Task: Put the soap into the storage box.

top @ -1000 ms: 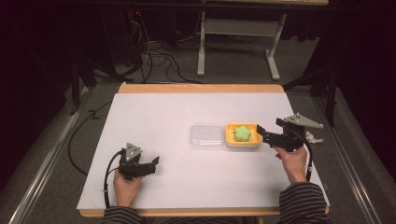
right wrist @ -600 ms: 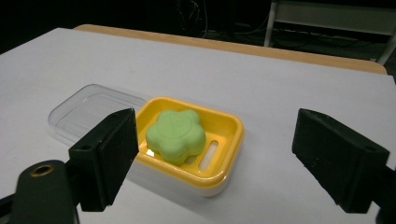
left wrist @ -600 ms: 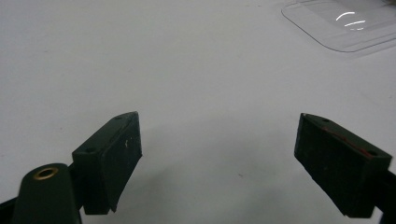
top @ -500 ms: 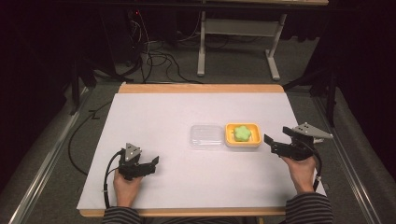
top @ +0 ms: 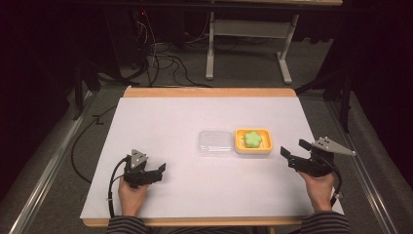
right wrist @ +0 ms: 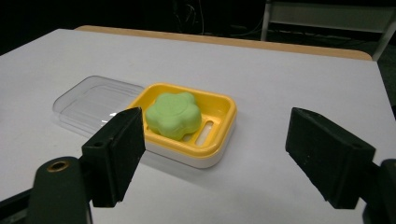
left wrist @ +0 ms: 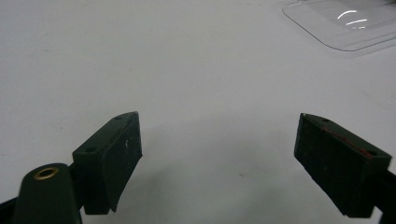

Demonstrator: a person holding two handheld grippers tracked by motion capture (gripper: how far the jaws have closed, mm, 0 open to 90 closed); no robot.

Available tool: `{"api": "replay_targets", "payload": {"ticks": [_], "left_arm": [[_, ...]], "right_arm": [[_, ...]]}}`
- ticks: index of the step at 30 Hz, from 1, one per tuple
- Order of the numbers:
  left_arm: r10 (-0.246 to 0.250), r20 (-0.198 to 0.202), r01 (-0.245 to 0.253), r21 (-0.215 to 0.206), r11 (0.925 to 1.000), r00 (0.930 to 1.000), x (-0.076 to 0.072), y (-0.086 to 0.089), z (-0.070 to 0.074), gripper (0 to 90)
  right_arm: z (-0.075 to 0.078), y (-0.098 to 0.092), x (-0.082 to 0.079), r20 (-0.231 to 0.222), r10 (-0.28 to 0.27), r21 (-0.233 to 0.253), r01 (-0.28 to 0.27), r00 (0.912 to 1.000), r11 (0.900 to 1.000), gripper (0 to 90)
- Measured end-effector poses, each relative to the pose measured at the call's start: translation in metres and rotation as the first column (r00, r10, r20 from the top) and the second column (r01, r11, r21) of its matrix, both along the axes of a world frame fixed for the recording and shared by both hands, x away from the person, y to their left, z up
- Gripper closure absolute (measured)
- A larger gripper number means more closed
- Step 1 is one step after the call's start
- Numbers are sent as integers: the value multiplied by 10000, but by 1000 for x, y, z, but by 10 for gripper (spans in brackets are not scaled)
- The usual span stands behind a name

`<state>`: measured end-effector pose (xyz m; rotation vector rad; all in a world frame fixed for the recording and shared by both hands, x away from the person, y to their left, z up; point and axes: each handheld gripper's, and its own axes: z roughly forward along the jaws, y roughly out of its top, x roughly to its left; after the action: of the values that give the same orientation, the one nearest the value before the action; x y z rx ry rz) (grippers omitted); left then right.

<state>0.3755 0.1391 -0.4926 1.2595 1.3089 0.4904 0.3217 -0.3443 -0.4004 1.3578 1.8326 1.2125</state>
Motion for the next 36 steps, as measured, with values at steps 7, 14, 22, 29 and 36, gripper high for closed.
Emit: {"api": "replay_targets", "payload": {"ticks": [7, 14, 22, 29, 36], "left_arm": [[-6, -20, 6, 24, 10000, 10000, 0, 0, 0, 159], [51, -33, -51, 27, 10000, 10000, 0, 0, 0, 158], [68, 3, -68, 8, 10000, 10000, 0, 0, 0, 158], [53, 8, -53, -6, 10000, 10000, 0, 0, 0, 158], [65, -12, -65, -13, 10000, 10000, 0, 1, 0, 158]], "right_arm": [[-4, 6, -10, 141, 184, -106, -182, 9997, 9998, 222], [-10, 14, -21, 258, 191, -232, -185, 9995, 9996, 264], [-19, 24, -25, 45, 496, -256, -494, 9988, 9985, 287], [-24, 35, -23, -194, 746, -238, -751, 9970, 9969, 297], [-29, 47, -22, -354, 1025, -387, -1039, 9941, 9938, 302]]}}
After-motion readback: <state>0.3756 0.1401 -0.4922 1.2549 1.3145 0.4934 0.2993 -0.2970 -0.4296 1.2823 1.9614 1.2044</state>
